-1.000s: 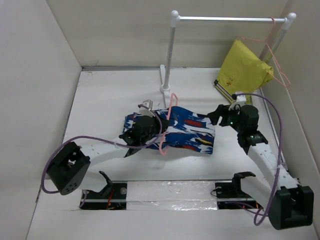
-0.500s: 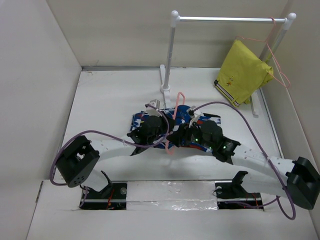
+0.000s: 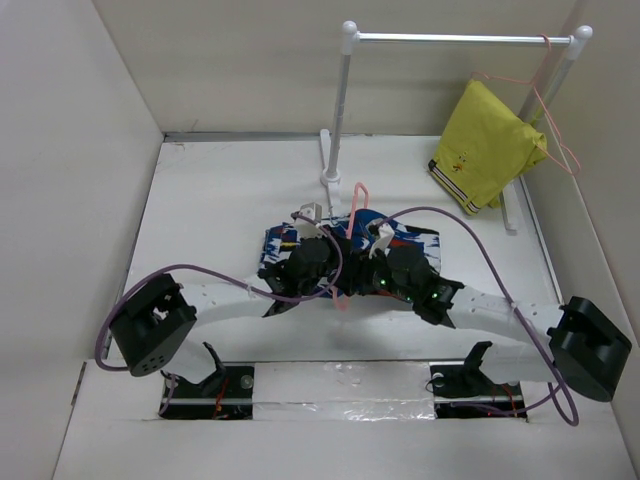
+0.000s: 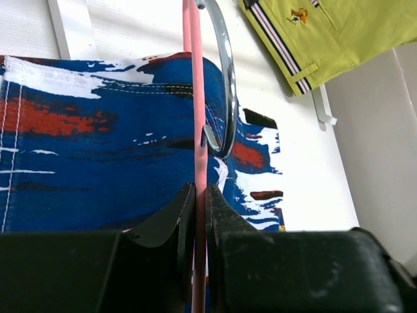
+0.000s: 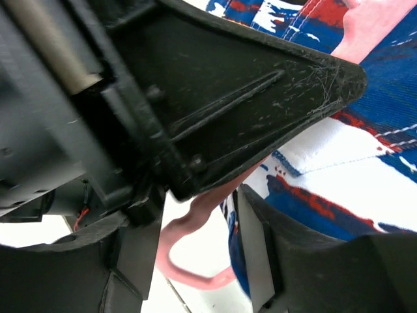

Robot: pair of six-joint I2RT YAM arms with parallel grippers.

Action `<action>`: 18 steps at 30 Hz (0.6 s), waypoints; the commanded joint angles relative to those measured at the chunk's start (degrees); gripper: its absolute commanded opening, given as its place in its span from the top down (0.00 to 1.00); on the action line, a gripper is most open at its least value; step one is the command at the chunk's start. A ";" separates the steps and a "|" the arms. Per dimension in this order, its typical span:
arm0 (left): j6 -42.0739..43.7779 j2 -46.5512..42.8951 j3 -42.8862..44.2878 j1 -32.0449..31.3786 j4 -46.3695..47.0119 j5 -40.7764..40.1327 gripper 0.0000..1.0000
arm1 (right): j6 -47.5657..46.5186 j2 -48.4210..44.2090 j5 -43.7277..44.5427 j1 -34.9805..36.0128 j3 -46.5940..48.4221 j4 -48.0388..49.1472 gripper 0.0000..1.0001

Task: Place the trousers on the hanger
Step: Place the trousers on the hanger, then place the hanger at the clothesline.

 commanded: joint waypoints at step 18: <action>-0.36 -7.26 0.65 -2.26 6.50 -3.49 1.00 | 2.19 2.11 -3.27 -2.24 -3.27 16.33 1.00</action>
